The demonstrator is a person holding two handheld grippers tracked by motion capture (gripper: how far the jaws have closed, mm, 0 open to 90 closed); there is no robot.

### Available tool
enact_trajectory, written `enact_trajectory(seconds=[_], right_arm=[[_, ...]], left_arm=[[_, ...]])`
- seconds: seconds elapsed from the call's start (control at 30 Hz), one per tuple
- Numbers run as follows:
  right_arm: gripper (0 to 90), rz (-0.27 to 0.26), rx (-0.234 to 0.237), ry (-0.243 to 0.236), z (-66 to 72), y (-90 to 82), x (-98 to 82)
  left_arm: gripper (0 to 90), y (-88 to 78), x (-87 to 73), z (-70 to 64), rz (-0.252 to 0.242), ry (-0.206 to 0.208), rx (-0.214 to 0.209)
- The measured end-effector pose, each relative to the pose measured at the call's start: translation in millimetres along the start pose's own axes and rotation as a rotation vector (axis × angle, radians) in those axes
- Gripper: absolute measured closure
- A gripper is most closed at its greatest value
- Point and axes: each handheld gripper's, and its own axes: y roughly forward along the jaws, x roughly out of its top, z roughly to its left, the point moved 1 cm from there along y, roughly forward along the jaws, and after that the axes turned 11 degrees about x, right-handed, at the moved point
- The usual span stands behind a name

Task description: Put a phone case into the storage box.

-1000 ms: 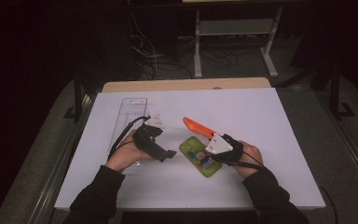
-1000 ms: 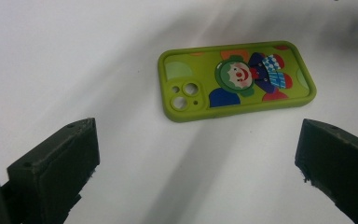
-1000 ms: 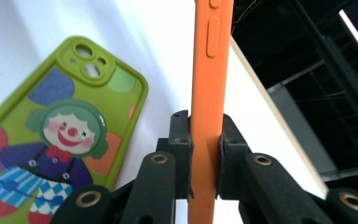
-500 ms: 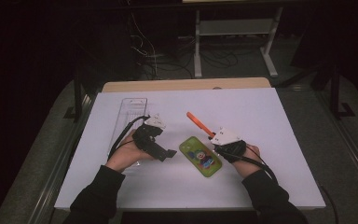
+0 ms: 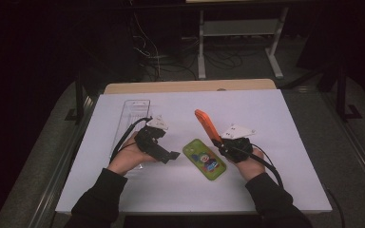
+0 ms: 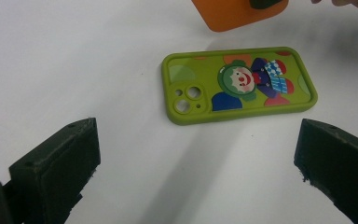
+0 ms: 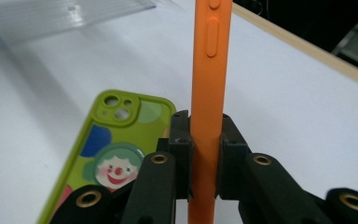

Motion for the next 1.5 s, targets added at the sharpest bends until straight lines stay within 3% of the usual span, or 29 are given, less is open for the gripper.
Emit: enact_trajectory(seconds=[0.03, 0.07, 0.1, 0.13, 0.4, 0.43, 0.47, 0.5, 0.53, 0.7, 0.8, 0.97, 1.17, 1.5], right_arm=[[77.9, 0.0, 0.0, 0.0, 0.0, 0.0, 0.0], [77.9, -0.019, 0.025, 0.068, -1.5, -0.4, -0.3], [77.9, -0.019, 0.025, 0.068, -1.5, -0.4, -0.3], [78.0, -0.048, 0.053, 0.128, -3.2, -0.9, -0.7], [78.0, -0.098, 0.085, 0.198, -8.6, -0.5, -4.0], [78.0, -0.095, 0.086, 0.205, -8.1, -0.6, -4.1], [78.0, -0.098, 0.077, 0.2, -7.2, -0.4, -3.8], [78.0, -0.093, 0.07, 0.191, -6.5, -0.7, -3.8], [78.0, -0.09, 0.074, 0.199, -5.3, -0.9, -3.9], [78.0, -0.098, 0.079, 0.203, -2.2, -0.4, -2.7], [78.0, -0.111, 0.082, 0.199, -1.0, -0.6, -1.8], [78.0, -0.108, 0.086, 0.184, 3.7, 0.9, -0.4], [78.1, -0.107, 0.093, 0.17, 9.4, 4.5, 2.3], [78.1, -0.112, 0.114, 0.158, 14.2, 9.7, 4.3]], left_arm=[[0.0, -0.2, 0.1, 0.2, -0.001, 0.001, 0.004], [0.0, 0.5, 0.1, -1.0, -0.019, -0.027, 0.005], [0.0, 0.4, 0.2, -1.0, -0.023, -0.034, 0.006], [0.0, -0.7, 0.4, 0.5, -0.024, -0.034, 0.009], [0.0, -0.9, 1.3, 0.2, -0.039, -0.064, 0.013], [0.0, -2.0, 1.8, 2.8, -0.029, -0.043, 0.015], [0.0, -1.5, 2.6, 2.3, -0.047, -0.074, 0.005], [0.0, -2.4, 3.5, 4.2, -0.049, -0.067, 0.001], [0.0, -2.5, 4.8, 3.2, -0.069, -0.095, -0.004], [0.0, -5.4, 13.7, 7.9, -0.118, -0.107, -0.002], [0.0, -4.6, 20.4, 9.5, -0.143, -0.144, -0.025], [0.0, -0.6, 34.4, 10.4, -0.171, -0.146, -0.059], [0.0, 8.0, 50.2, 8.7, -0.209, -0.183, -0.088], [0.0, 25.0, 63.9, 6.3, -0.222, -0.203, -0.108]])
